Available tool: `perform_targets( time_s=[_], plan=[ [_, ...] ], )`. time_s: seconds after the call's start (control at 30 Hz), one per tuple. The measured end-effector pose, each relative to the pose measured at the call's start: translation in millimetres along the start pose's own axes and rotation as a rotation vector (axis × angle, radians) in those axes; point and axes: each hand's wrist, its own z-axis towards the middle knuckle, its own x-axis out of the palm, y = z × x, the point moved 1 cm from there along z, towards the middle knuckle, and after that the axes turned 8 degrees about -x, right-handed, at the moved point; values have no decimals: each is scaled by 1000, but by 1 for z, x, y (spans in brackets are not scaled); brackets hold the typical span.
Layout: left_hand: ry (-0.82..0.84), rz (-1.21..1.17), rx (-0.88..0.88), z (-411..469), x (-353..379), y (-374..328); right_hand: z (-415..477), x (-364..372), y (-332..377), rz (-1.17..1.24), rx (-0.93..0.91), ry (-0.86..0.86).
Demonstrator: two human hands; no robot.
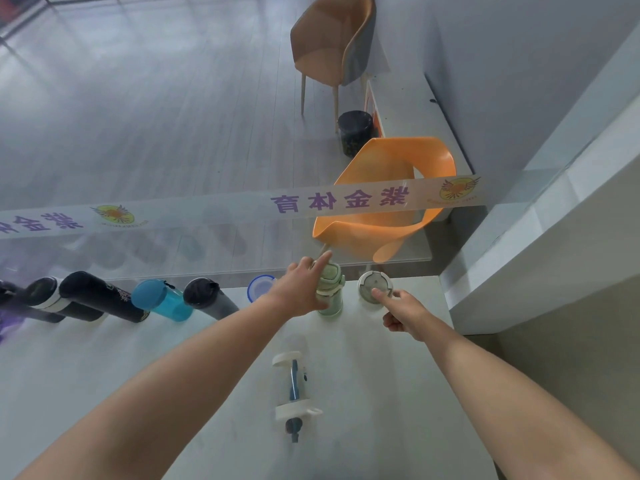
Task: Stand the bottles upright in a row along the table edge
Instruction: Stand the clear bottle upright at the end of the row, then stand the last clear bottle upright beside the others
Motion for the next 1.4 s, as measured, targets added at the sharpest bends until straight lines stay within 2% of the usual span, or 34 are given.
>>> perform_targets(
  time_s=[0.23, 0.3, 0.37, 0.5, 0.57, 0.63, 0.8, 1.0, 1.13, 1.2, 1.3, 1.33, 1.4],
  plan=[
    [-239, -179, 10, -67, 24, 38, -62, 41, -27, -50, 72, -17],
    [-253, -241, -3, -90, 46, 54, -76, 67, -35, -115, 111, 20],
    [-162, -285, -84, -109, 79, 72, -86, 98, -47, -164, 128, 77],
    [158, -372, -429, -140, 148, 104, -100, 162, -79, -278, 47, 170],
    [303, -519, -522, -153, 171, 104, -109, 184, -93, -263, 61, 251],
    [366, -686, -561, -160, 184, 99, -115, 196, -104, -187, 62, 312],
    [362, -801, -510, -151, 182, 71, -136, 163, -104, -112, -36, 279],
    [407, -755, -331, -112, 160, -8, -137, 70, -97, -164, -111, 71],
    [378, -618, -164, -74, 134, -74, -118, 2, -91, -157, -107, -64],
    [236, -473, -21, -53, 115, -103, -106, -27, -88, -117, -89, -107],
    [-165, -150, 252, -18, 86, -129, -87, -61, -81, -26, -43, -148],
    [-246, -60, 286, -7, 78, -134, -78, -71, -80, 14, -30, -159],
    [-205, 42, 196, 15, 66, -141, -61, -87, -76, 85, 6, -177]
  ],
)
